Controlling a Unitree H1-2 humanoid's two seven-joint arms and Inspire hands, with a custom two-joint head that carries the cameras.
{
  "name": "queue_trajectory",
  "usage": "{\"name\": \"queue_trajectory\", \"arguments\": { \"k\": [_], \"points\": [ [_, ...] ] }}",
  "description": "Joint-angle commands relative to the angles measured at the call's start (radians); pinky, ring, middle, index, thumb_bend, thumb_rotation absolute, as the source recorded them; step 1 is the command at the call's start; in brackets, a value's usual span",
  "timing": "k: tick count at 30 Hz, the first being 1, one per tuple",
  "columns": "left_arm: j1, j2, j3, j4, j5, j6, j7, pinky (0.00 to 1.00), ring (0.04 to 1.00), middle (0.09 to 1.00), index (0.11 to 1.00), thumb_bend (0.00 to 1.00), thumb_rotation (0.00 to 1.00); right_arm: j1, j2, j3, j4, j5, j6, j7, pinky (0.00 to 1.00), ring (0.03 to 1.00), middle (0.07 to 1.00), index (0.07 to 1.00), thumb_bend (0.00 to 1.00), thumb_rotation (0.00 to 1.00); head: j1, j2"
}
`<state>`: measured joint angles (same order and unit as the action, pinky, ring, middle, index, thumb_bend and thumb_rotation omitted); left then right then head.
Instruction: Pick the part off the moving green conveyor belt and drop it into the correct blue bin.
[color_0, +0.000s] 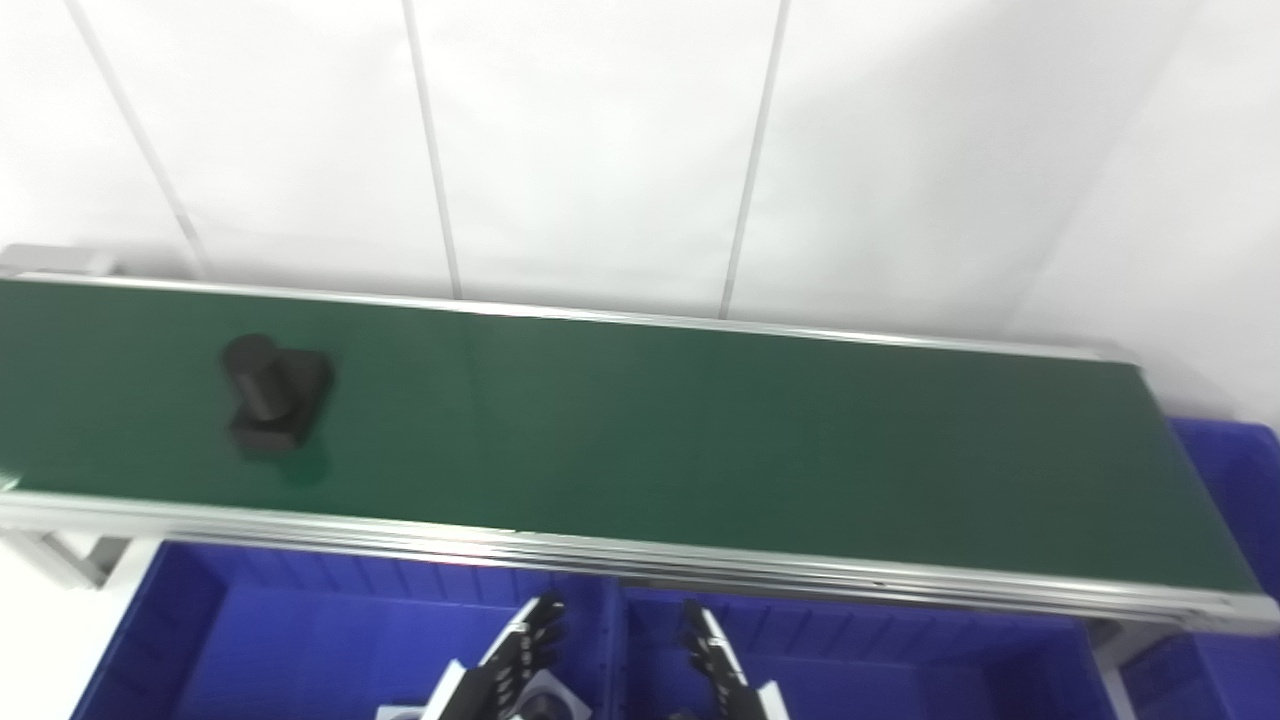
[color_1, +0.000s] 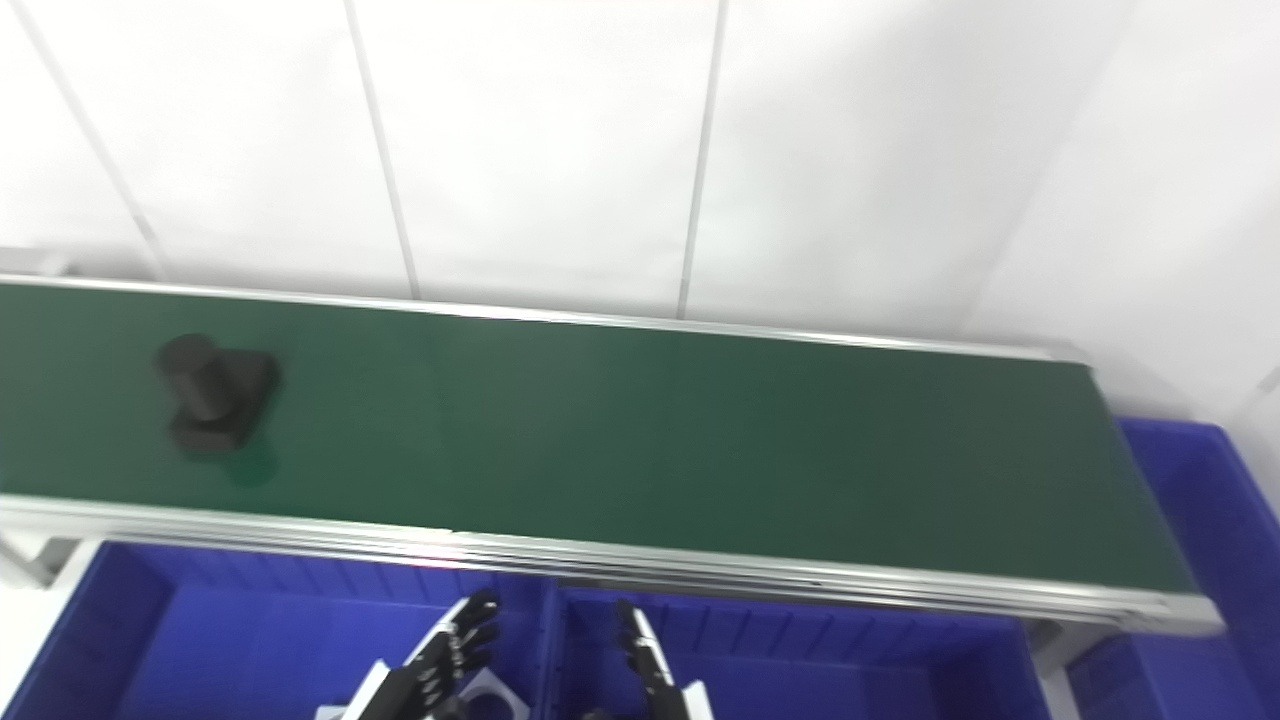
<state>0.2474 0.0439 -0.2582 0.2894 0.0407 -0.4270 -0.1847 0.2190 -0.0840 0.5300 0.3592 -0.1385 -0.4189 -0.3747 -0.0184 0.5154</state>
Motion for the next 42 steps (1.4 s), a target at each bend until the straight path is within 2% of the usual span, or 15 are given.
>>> {"name": "queue_trajectory", "arguments": {
  "k": [1,5,26,42],
  "points": [
    [-0.016,-0.010,-0.011,-0.017,0.023,-0.042,0.029,0.85,0.907,0.938,0.930,0.82,0.79,-0.009,-0.001,0.004,-0.006,-0.001,-0.051,-0.007,0.91,0.933,0.973,0.979,0.92,0.96,0.009,-0.001],
    [-0.021,-0.013,-0.025,-0.009,0.029,-0.042,0.051,0.85,0.911,0.934,0.919,0.81,0.78,-0.013,-0.013,0.008,0.002,0.008,-0.051,0.002,0.91,0.933,0.979,0.988,0.88,1.00,0.019,-0.003],
    [-0.059,-0.014,-0.056,0.034,0.022,-0.043,0.085,0.85,0.899,0.926,0.910,0.81,0.73,-0.027,-0.021,-0.005,0.013,0.025,-0.051,0.009,0.89,0.919,0.970,0.979,0.90,1.00,0.030,-0.007],
    [-0.070,-0.021,-0.058,0.039,0.017,-0.043,0.079,0.86,0.908,0.932,0.913,0.81,0.73,0.055,-0.060,-0.013,-0.195,0.025,-0.051,0.027,0.88,0.911,0.933,0.978,0.94,0.98,0.020,-0.007]
  ]
}}
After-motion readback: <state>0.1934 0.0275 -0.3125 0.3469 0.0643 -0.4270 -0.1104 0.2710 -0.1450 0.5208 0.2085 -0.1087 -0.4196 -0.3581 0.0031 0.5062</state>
